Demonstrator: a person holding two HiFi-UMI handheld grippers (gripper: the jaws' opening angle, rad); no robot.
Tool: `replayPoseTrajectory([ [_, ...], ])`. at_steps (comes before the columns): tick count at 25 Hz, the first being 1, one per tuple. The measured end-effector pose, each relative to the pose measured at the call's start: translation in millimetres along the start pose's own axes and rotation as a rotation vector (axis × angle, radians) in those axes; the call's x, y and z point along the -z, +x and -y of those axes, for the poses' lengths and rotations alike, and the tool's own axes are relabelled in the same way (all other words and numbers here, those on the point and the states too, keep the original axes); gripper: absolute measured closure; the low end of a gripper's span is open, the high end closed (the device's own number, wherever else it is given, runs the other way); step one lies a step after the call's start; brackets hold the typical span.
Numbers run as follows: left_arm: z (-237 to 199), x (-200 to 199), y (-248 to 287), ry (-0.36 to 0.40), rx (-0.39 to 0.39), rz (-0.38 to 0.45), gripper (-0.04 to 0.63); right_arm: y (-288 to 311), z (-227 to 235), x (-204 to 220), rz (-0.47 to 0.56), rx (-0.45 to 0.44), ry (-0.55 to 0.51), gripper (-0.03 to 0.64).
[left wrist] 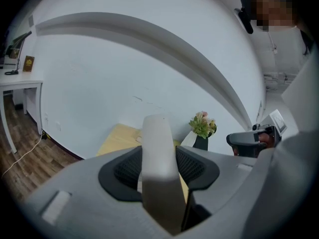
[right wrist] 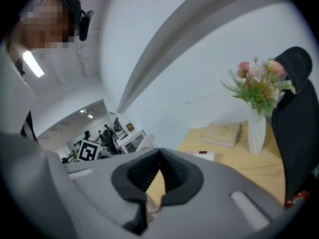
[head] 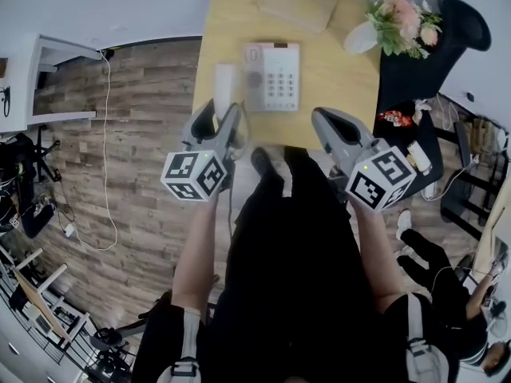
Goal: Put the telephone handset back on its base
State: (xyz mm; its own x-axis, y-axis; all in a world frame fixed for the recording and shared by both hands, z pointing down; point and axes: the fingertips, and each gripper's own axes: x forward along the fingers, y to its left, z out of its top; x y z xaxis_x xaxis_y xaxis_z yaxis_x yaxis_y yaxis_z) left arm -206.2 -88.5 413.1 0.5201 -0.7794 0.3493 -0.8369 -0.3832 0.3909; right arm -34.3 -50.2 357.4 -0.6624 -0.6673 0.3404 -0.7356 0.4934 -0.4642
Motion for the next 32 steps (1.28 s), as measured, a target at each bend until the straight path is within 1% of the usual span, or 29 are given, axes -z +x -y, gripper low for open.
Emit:
replayPoseTrajectory([
  [16,-3.7,20.5,67.2,0.005,-0.086,-0.074,0.379,24.1,49.0,-6.3,-0.074,-0.07,0.023,0.615],
  [23,-11.7,37.3,88.5,0.004,-0.13,-0.11,0.379,35.5,62.5,-3.1,-0.109,-0.107,0.02,0.615],
  [32,-22.0,59.4,111.5,0.03,-0.199,-0.142,0.379,44.8,76.1,6.1,-0.148,-0.161,0.015,0.615],
])
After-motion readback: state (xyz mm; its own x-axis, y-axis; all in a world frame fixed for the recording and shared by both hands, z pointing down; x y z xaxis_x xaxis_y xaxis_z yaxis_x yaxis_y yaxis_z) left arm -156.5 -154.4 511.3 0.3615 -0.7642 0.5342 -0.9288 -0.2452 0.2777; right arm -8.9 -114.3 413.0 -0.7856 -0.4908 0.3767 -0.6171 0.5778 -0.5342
